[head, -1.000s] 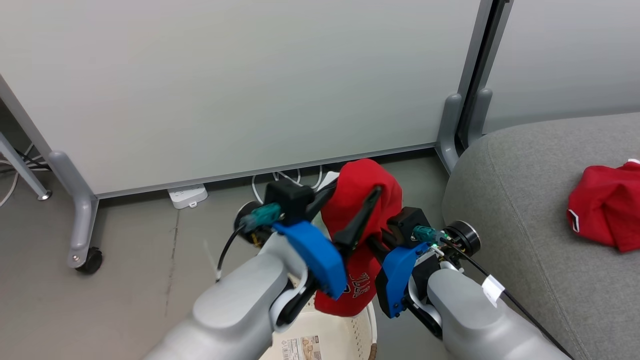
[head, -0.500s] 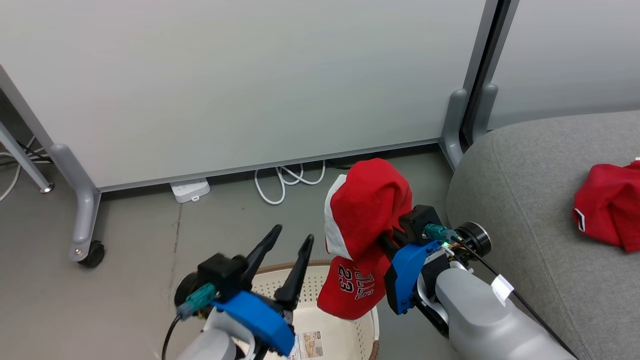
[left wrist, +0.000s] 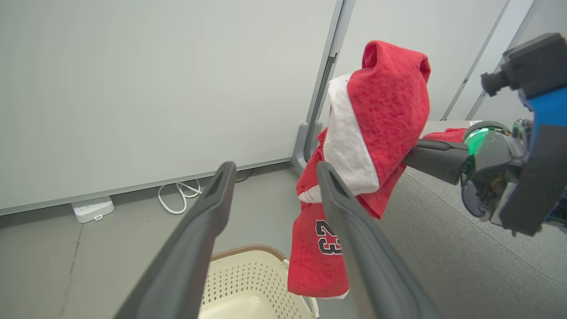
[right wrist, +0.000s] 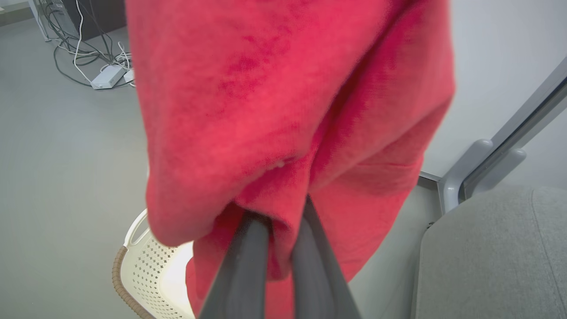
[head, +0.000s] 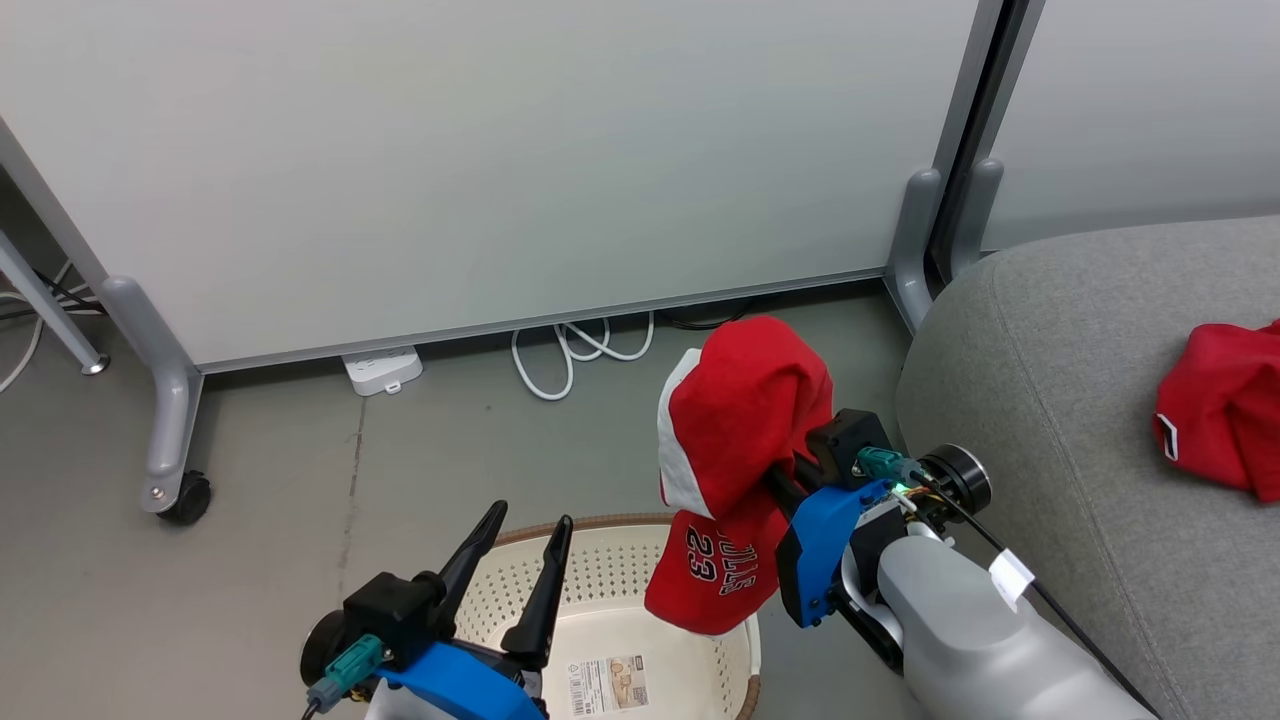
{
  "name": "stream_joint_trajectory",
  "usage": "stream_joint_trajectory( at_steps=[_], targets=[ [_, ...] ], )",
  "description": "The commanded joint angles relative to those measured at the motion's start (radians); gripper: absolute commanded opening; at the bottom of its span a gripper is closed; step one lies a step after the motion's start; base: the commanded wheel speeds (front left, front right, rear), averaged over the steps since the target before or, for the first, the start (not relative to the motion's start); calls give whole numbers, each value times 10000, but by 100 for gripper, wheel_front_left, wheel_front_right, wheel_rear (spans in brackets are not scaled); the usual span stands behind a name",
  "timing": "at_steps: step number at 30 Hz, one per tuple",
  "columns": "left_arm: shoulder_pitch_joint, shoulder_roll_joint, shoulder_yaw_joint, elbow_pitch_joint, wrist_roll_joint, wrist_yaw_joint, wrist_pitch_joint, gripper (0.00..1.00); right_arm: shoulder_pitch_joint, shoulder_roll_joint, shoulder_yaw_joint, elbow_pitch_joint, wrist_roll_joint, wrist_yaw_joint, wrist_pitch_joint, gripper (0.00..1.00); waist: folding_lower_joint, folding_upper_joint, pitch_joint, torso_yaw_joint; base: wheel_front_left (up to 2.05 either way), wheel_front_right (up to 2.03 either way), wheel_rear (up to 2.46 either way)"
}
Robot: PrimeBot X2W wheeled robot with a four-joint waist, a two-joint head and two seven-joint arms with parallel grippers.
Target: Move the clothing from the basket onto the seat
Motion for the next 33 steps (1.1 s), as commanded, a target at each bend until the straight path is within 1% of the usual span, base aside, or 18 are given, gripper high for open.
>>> stream_joint_trajectory(
  at_steps=[1, 8, 13, 21, 33],
  targets=[
    [105, -25, 158, 25, 108, -60, -29, 100, -45, -22, -26, 32, -39, -11, -49, 0, 1, 0, -6, 0, 0, 0, 0],
    [197, -266, 475, 143, 404, -222, -29, 100, 34, 22, -7, -15, -29, -11, -61, 0, 1, 0, -27, -99, 0, 0, 0],
    [227, -363, 601, 135, 546, -275, -29, 100, -96, 1, 2, -23, -42, -11, -65, 0, 1, 0, 28, -471, 0, 0, 0],
    [42, -424, 745, 71, 700, -317, -28, 100, -200, -29, 13, -62, -90, -11, -63, 0, 1, 0, 235, -1628, 0, 0, 0],
    [-226, -441, 347, 33, 685, -321, -30, 100, -182, -110, -139, -108, -107, -11, -64, 0, 1, 0, 444, -3629, 0, 0, 0]
  ],
)
